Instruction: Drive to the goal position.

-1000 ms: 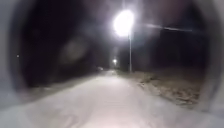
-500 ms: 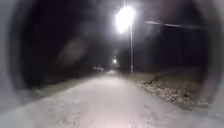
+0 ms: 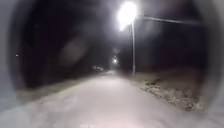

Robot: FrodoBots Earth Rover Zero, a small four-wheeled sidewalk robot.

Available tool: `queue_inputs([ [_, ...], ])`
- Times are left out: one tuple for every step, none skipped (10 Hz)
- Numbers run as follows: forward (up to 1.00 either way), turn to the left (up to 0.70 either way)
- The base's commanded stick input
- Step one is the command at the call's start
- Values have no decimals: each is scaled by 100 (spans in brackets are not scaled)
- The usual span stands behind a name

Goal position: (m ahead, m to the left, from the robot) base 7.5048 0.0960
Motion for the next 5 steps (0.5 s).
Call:
queue_inputs([
  [100,0],
  [100,0],
  [100,0],
  [100,0],
  [100,0],
])
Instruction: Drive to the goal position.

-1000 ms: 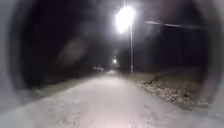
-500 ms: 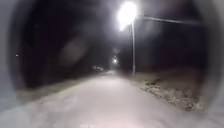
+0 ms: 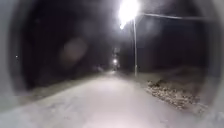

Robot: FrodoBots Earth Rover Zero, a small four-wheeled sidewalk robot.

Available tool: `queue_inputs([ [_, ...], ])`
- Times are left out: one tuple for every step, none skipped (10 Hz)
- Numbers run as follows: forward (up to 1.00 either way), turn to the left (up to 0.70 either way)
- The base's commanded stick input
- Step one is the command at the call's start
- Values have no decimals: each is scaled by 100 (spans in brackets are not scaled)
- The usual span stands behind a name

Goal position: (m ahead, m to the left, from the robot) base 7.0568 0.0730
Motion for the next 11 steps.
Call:
queue_inputs([
  [100,0],
  [100,0],
  [100,0],
  [100,0],
  [100,0],
  [100,0],
  [100,0],
  [100,0],
  [100,0],
  [100,0],
  [100,0],
])
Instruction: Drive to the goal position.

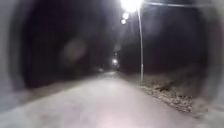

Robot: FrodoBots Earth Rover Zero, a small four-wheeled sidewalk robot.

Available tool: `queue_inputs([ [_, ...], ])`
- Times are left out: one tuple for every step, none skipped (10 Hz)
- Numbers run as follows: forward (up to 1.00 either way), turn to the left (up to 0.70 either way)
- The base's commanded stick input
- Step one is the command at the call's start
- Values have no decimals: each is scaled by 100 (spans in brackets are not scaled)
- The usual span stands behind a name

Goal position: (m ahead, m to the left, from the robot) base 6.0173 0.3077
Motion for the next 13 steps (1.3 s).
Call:
queue_inputs([
  [100,0],
  [100,0],
  [100,0],
  [100,0],
  [100,0],
  [100,0],
  [100,0],
  [100,0],
  [100,14],
  [100,39],
  [100,24],
  [100,0],
  [100,0],
])
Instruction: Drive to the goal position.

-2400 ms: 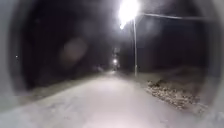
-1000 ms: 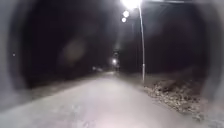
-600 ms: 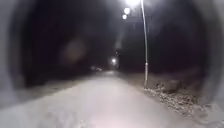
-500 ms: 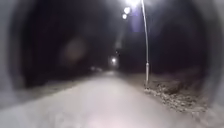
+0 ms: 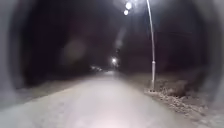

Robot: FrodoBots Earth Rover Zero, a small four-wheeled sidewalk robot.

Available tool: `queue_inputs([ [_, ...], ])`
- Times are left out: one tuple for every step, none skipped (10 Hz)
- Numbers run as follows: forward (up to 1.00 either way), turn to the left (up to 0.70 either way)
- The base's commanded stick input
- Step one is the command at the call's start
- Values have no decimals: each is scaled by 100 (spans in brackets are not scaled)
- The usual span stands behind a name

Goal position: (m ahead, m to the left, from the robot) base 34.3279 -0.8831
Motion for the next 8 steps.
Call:
queue_inputs([
  [100,0],
  [100,0],
  [100,0],
  [100,0],
  [100,0],
  [100,0],
  [100,0],
  [100,0],
])
